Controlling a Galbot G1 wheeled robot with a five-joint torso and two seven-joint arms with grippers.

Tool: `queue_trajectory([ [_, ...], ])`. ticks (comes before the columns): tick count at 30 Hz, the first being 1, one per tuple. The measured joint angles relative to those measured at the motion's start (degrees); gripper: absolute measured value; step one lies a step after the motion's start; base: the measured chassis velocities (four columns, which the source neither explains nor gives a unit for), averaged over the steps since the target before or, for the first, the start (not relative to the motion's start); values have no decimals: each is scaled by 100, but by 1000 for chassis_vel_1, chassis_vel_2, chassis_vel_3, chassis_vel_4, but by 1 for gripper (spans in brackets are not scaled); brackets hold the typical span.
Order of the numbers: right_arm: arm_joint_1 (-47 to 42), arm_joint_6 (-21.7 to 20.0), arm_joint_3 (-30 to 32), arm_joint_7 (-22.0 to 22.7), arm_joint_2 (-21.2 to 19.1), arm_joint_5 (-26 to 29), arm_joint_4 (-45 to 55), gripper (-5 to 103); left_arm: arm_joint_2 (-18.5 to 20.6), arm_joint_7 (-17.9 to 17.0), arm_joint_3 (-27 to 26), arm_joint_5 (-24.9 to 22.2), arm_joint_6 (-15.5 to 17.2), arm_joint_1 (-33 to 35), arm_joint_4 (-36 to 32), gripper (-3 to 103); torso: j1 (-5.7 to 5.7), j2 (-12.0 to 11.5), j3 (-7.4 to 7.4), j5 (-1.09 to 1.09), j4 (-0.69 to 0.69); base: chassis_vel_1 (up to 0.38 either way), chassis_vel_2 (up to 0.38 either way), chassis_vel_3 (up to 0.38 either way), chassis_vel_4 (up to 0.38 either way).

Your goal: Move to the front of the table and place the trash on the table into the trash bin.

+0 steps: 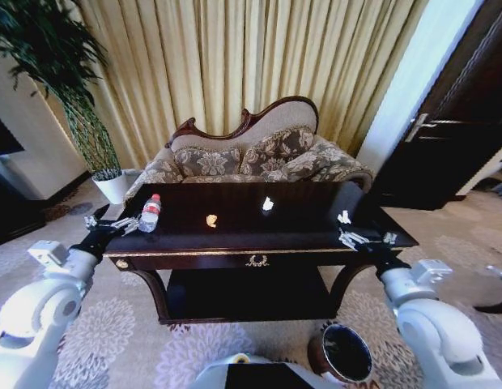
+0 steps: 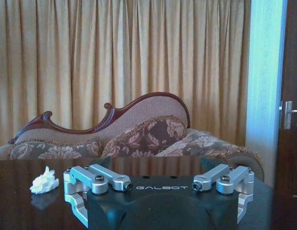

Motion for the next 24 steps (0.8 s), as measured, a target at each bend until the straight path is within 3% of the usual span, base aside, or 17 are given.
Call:
queue_trajectory([
  [7,378,-320,4,420,-396,392,-85,100,11,-16,-77,-18,0,31,-36,100,-5,2,-2,1,0,0,0,0,0],
  [11,668,-736,66,852,-836,793,-352,100,24,-23,-102,-26,-1,36,-38,100,-3,1,0,1,0,0,0,0,0],
  [16,1132,-1336,8,1544,-1306,1569,-879,100,27,-34,-58,-26,24,2,-38,100,-3,1,0,2,-1,0,0,0,0],
  [18,1518,-1744,-163,2017,-1494,2261,-1127,100,39,-49,-21,-26,43,-20,-45,100,-3,1,0,2,-1,0,0,0,0],
  [19,1518,-1744,-163,2017,-1494,2261,-1127,100,39,-49,-21,-26,43,-20,-45,100,-3,1,0,2,-1,0,0,0,0],
  [21,1946,-1913,-416,2424,-1585,2870,-1336,100,54,-102,21,-25,63,-55,-59,100,-2,1,0,0,0,0,0,0,0],
  [24,2272,-1962,-602,2533,-1603,3137,-1507,100,69,-125,40,-25,81,-77,-80,100,-2,1,0,0,1,0,0,0,0],
])
